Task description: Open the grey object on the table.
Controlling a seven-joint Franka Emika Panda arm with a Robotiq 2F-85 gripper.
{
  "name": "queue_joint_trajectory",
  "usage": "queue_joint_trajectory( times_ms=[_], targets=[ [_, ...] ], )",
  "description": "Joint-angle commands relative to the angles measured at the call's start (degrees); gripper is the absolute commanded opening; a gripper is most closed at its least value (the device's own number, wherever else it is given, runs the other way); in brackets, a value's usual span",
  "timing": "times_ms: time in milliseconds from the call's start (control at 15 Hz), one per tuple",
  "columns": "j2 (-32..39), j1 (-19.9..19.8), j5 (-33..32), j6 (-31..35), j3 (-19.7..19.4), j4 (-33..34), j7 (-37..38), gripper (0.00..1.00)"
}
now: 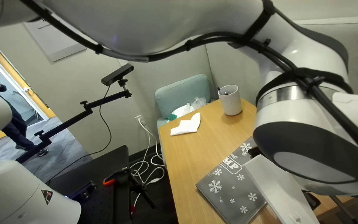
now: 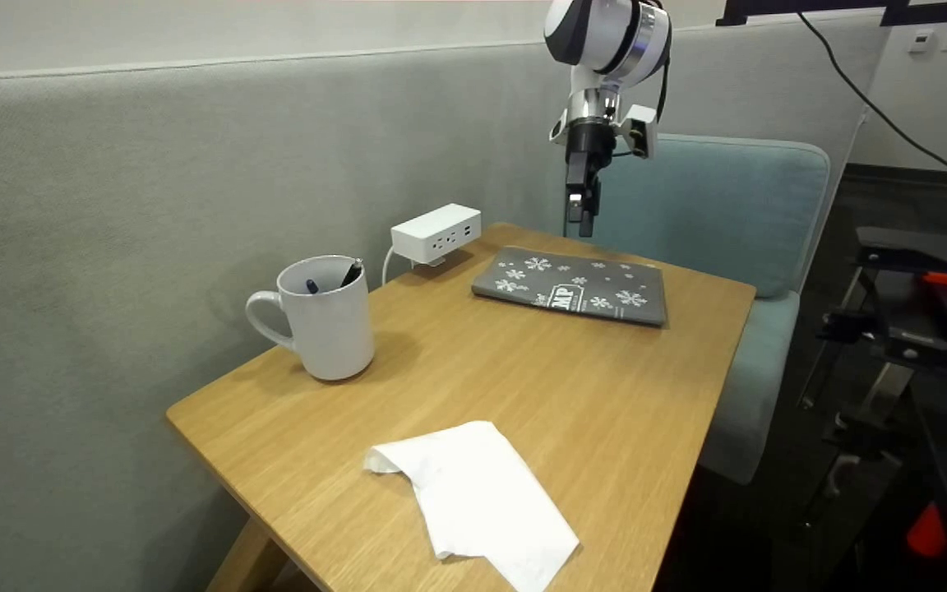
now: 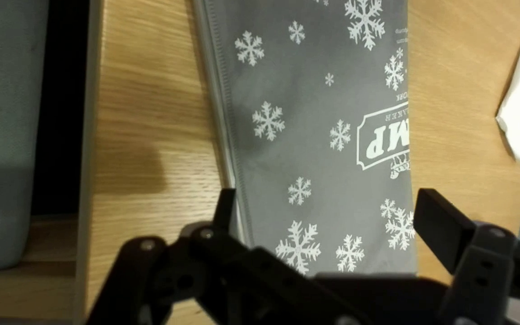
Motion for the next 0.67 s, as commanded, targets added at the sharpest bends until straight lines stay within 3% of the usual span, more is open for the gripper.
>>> queue_joint_trajectory(
  times_ms=[0, 267, 600],
  targets=[
    [0.5, -0.3, -0.2, 5.3, 1.3, -0.1, -1.0, 1.00],
    [2.0, -1.4, -0.1, 9.5, 3.6, 0.3, -4.3, 1.00],
    [4.0, -3.2, 0.0, 8.4, 5.6, 1.4, -9.4, 1.00]
  ],
)
